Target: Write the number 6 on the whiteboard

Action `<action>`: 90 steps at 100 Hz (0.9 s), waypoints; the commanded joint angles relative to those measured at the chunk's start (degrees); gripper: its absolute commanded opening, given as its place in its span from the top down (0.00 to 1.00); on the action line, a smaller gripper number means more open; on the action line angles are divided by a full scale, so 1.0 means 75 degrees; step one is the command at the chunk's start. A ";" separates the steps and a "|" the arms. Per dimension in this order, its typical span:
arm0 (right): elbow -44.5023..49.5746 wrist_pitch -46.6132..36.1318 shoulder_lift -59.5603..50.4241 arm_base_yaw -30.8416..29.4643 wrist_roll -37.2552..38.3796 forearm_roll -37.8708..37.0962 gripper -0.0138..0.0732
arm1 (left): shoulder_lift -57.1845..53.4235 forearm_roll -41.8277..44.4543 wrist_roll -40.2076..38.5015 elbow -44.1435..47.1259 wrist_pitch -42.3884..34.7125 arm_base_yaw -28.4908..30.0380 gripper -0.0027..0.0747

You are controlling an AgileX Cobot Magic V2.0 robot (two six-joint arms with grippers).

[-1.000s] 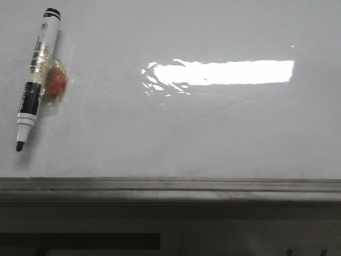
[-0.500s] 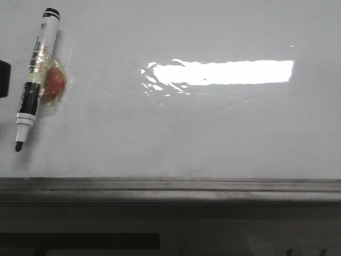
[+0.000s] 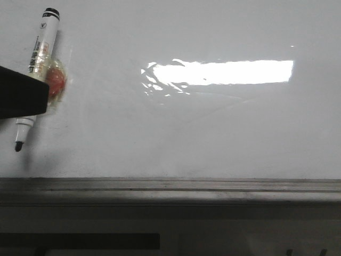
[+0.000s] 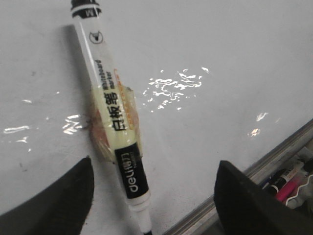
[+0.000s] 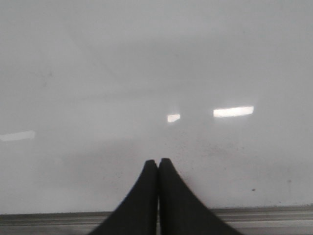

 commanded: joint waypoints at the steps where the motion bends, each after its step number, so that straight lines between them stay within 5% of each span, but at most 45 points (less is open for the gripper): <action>1: -0.0260 -0.0628 0.0136 -0.0035 -0.0016 -0.0026 0.91 | 0.0157 -0.0142 0.0004 -0.0225 -0.0697 -0.0038 0.34; 31: -0.0260 -0.0696 0.0136 -0.0035 -0.0016 -0.0026 0.91 | 0.0798 -0.0263 0.0004 -0.0225 -0.0986 -0.0038 0.34; 46: -0.0260 -0.0700 0.0136 -0.0035 -0.0016 -0.0026 0.91 | 0.1002 -0.0542 0.0004 -0.0225 -0.1259 -0.0038 0.43; 60: -0.0260 -0.0763 0.0136 -0.0035 -0.0016 -0.0026 0.91 | 0.1020 -0.0542 0.0004 -0.0225 -0.1271 -0.0038 0.61; 77: -0.0260 -0.0793 0.0136 0.0048 -0.0016 0.0112 0.91 | 0.1020 -0.0659 0.0004 -0.0225 -0.1224 -0.0038 0.99; 90: -0.0334 -0.0798 0.0136 0.0367 -0.0016 0.0184 0.91 | 0.1020 -0.0682 0.0004 -0.0225 -0.1224 -0.0038 0.99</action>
